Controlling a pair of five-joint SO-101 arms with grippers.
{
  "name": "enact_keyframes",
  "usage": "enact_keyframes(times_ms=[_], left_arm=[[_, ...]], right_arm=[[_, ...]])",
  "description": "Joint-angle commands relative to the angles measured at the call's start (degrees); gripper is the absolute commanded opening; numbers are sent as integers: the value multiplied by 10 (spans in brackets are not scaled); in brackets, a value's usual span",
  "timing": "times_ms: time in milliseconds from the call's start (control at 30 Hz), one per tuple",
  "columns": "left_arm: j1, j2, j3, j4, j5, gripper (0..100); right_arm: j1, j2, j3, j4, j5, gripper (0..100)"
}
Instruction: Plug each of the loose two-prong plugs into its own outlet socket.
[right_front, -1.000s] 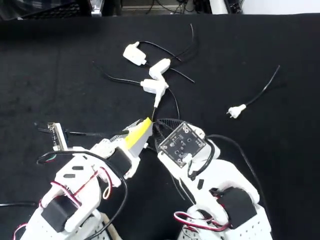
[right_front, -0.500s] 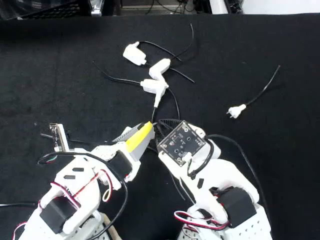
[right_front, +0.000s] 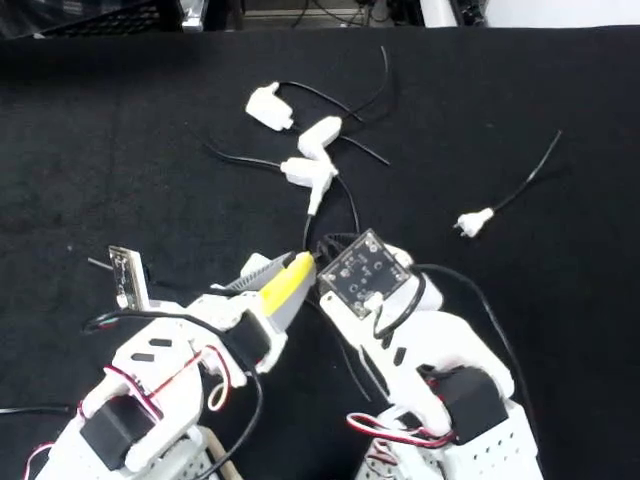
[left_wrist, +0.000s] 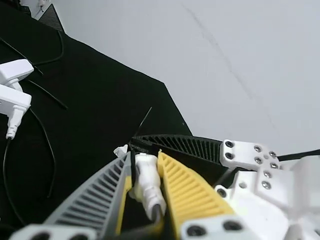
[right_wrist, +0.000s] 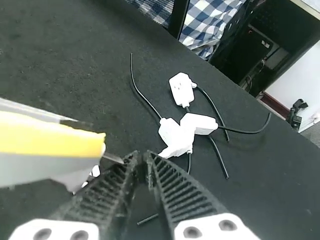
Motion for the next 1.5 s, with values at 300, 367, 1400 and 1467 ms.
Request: enact_keyframes(times_ms=[300, 367, 1400, 1467], left_arm=[[-105, -4, -21, 22, -18, 31], [-117, -4, -21, 25, -52, 30], [-175, 358, -267, 380, -425, 29], [-178, 426, -298, 392, -478, 29]], right_arm=[[105, 17, 6, -18, -95, 109], [106, 17, 18, -19, -105, 162], [229, 367, 100, -338, -135, 188], [230, 414, 80, -346, -135, 188]])
